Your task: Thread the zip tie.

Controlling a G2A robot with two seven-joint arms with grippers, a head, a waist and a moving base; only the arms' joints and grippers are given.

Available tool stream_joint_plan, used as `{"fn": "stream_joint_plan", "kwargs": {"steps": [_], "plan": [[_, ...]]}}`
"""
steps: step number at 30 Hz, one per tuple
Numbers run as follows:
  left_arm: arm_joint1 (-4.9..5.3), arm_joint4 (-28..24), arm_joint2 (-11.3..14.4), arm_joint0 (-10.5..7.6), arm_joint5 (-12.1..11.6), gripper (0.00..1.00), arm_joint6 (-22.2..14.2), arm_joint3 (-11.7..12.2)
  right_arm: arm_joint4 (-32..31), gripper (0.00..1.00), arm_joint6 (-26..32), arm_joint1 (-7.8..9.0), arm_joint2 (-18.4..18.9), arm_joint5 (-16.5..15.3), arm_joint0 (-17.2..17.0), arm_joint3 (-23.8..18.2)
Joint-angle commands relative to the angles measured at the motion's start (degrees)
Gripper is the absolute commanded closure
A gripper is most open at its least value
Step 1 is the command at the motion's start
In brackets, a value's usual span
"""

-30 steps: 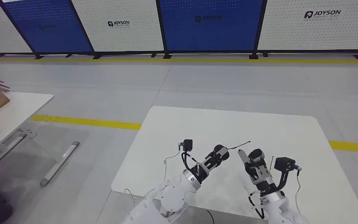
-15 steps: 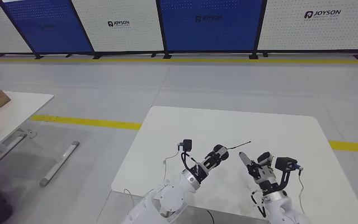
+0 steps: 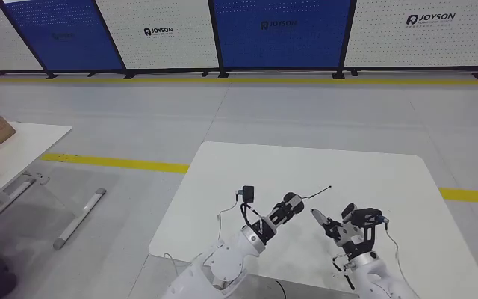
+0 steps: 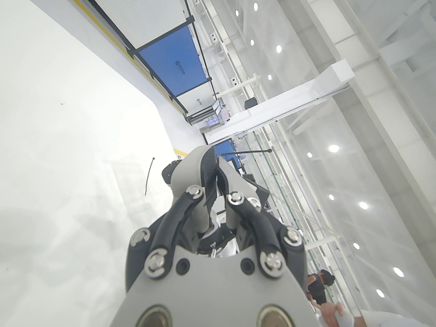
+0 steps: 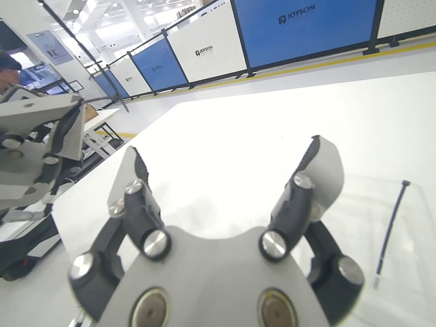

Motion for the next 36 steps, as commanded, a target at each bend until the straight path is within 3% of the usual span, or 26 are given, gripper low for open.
{"fn": "stream_joint_plan", "kwargs": {"steps": [1, 6, 8, 14, 27, 32, 36], "plan": [[-0.06, 0.3, 0.4, -0.15, 0.4, 1.0, -0.1, 0.0, 1.6, 0.0, 0.3, -0.06, 0.0, -0.4, 0.2, 0.0], [-0.16, 0.7, 0.9, -0.29, 0.8, 1.0, -0.1, -0.2, 2.2, 0.0, 0.8, -0.15, -0.2, 0.2, 0.4, -0.1], [-0.17, 1.0, 1.1, -0.25, 0.8, 1.0, -0.1, -0.3, 1.6, 0.38, 0.8, -0.18, -0.4, 0.8, 0.6, -0.1], [-0.28, 1.6, 1.7, -0.44, 1.2, 1.0, 0.0, -0.1, -1.1, 0.62, 0.8, -0.28, -1.4, 1.9, 1.0, -0.4], [-0.71, 3.8, 3.1, -1.76, 3.3, 1.0, 1.2, 1.1, 0.3, 0.65, 3.3, -0.06, -1.1, -1.3, 0.6, -1.6], [-0.91, 3.8, 3.8, -2.18, 3.6, 1.0, 1.2, 1.7, 0.3, 0.72, 3.2, 0.0, -0.6, -1.0, 0.3, -1.9], [-1.04, 4.1, 4.4, -2.44, 3.6, 1.0, 1.0, 2.3, 0.0, 0.72, 3.2, 0.03, -0.7, -1.1, 0.3, -1.7]]}}
